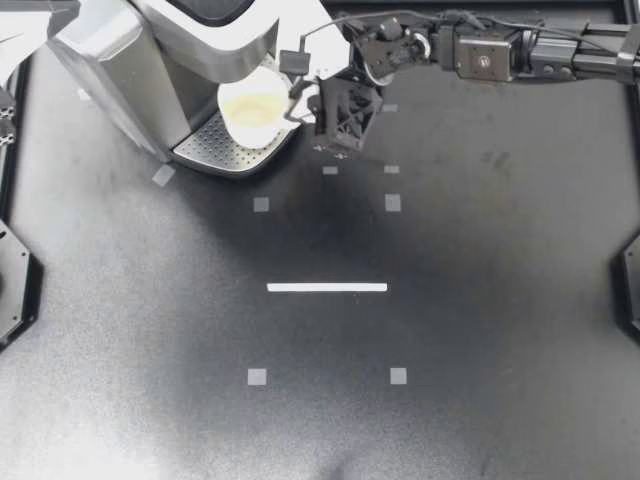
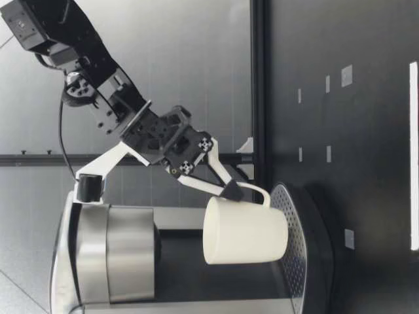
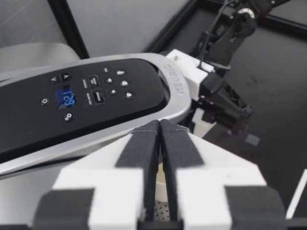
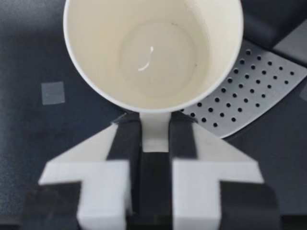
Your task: Place the coffee capsule inside the capsule container, then place the cup onto the center of the cup tray.
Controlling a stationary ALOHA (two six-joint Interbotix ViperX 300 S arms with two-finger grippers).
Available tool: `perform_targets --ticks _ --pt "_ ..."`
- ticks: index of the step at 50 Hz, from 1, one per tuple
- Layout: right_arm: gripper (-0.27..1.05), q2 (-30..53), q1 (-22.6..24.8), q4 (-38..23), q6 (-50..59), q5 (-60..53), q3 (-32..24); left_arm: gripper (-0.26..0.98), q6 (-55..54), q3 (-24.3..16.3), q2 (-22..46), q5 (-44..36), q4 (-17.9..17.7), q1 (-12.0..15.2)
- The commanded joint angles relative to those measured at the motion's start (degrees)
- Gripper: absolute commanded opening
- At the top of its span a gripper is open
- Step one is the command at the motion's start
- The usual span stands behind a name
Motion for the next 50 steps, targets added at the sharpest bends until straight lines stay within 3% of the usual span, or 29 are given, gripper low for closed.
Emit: perform_targets --ticks 1,24,31,42,50 --pt "-0.01 -0.7 -0.1 0.0 0.1 -0.5 -1.7 0.11 -0.1 -0.5 -0.1 -0.5 0.3 -0.2" --pt "0.03 0.0 -0.5 -0.1 0.0 -1.5 -2.5 0.11 -0.7 -0.4 -0.1 -0.5 0.4 -0.2" --pt "0.19 0.3 -0.5 -0.2 0.1 -1.4 -2.6 0.11 -0.9 -0.4 -0.1 -0.5 0.4 -0.2" --pt "0.59 -0.4 -0.5 -0.2 0.6 -0.9 -2.5 0.11 -0.9 -0.3 -0.2 -0.7 0.4 -0.2" --pt "0.63 -1.7 -0.5 -0.2 1.0 -0.5 -2.2 0.11 -0.9 -0.1 -0.2 -1.1 0.4 -0.2"
